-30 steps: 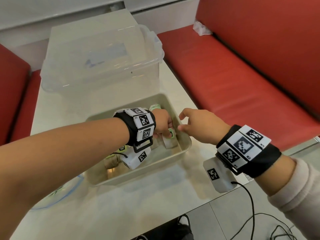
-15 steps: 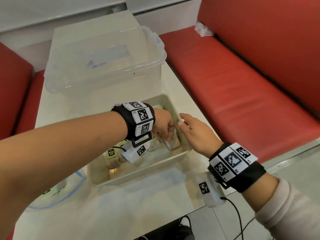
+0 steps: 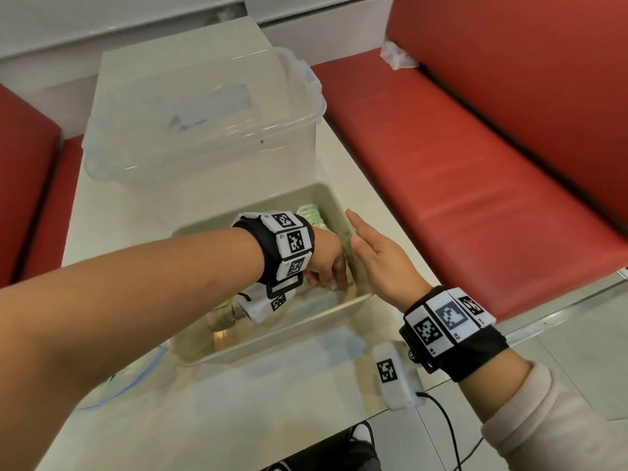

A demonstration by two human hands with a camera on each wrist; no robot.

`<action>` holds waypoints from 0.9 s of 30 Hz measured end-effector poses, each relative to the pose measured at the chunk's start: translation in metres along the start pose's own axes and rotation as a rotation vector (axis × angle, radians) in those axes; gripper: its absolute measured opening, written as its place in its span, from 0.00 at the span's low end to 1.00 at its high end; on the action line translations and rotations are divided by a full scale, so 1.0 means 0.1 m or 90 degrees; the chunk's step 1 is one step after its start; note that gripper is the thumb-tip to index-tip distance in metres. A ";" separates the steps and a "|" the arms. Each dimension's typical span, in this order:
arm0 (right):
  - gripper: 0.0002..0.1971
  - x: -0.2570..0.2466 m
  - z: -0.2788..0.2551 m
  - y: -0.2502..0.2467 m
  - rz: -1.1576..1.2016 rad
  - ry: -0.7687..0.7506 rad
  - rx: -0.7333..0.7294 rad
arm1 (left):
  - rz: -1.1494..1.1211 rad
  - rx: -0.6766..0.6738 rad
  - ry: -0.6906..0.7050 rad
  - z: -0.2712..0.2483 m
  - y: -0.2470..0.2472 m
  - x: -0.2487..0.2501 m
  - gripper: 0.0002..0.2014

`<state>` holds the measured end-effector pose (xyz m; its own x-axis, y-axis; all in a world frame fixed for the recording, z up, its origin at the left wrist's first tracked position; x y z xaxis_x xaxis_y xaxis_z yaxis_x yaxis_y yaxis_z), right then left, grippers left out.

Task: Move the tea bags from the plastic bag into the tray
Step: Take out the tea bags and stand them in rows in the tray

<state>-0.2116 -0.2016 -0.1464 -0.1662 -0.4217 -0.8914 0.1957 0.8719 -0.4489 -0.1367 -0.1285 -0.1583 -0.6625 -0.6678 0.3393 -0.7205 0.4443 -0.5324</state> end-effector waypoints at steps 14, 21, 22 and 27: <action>0.20 -0.54 -0.10 -0.20 -0.015 0.020 0.123 | -0.179 0.380 0.049 -1.84 -0.58 -0.41 0.04; 0.07 -1.73 -0.46 0.57 0.075 -0.193 0.109 | -0.265 0.580 -0.150 -2.99 0.26 -1.61 0.09; 0.07 -1.83 -0.54 0.79 0.089 -0.204 0.067 | -0.279 0.598 -0.183 -3.03 0.45 -1.75 0.09; 0.10 -1.92 -0.82 2.12 -0.031 -0.218 -0.182 | -0.454 0.682 -0.331 -2.88 1.42 -2.14 0.38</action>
<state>-0.2173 0.0842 -0.0652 0.1696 -0.4806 -0.8604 -0.0878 0.8622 -0.4989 -0.1563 0.2498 -0.0836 0.1001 -0.8024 0.5884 -0.2036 -0.5954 -0.7772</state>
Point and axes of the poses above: each hand's wrist, its own z-axis towards the middle knuckle, its own y-axis out of the palm, x = y × z, the point moved 5 cm from there along z, towards the middle knuckle, and after that the axes turned 2 degrees about x, right-handed, at the moved point
